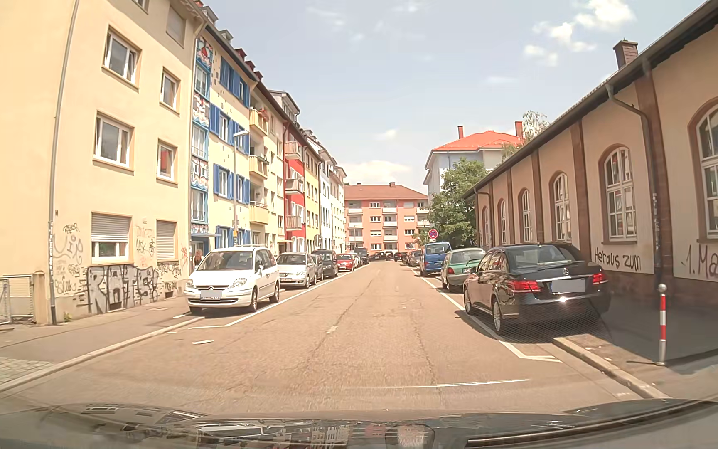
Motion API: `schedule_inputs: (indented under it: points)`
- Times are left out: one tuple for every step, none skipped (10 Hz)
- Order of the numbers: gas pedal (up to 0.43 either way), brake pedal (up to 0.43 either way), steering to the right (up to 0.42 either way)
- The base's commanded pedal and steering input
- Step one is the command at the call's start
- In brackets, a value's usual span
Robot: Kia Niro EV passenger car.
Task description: Follow the waypoints while adhering to traffic rules and regulations
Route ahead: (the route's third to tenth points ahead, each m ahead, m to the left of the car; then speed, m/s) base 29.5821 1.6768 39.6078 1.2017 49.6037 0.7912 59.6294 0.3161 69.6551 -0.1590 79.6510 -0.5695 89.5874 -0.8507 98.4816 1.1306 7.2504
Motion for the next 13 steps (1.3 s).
schedule_inputs:
  points:
    - [0.079,0.000,0.012]
    - [0.079,0.000,0.013]
    - [0.079,0.000,0.012]
    - [0.079,0.000,0.011]
    - [0.079,0.000,0.011]
    - [0.079,0.000,0.012]
    - [0.079,0.000,0.012]
    - [0.079,0.000,0.012]
    - [0.079,0.000,0.011]
    - [0.079,0.000,0.010]
    - [0.079,0.000,0.010]
    - [0.079,0.000,0.009]
    - [0.079,0.000,0.008]
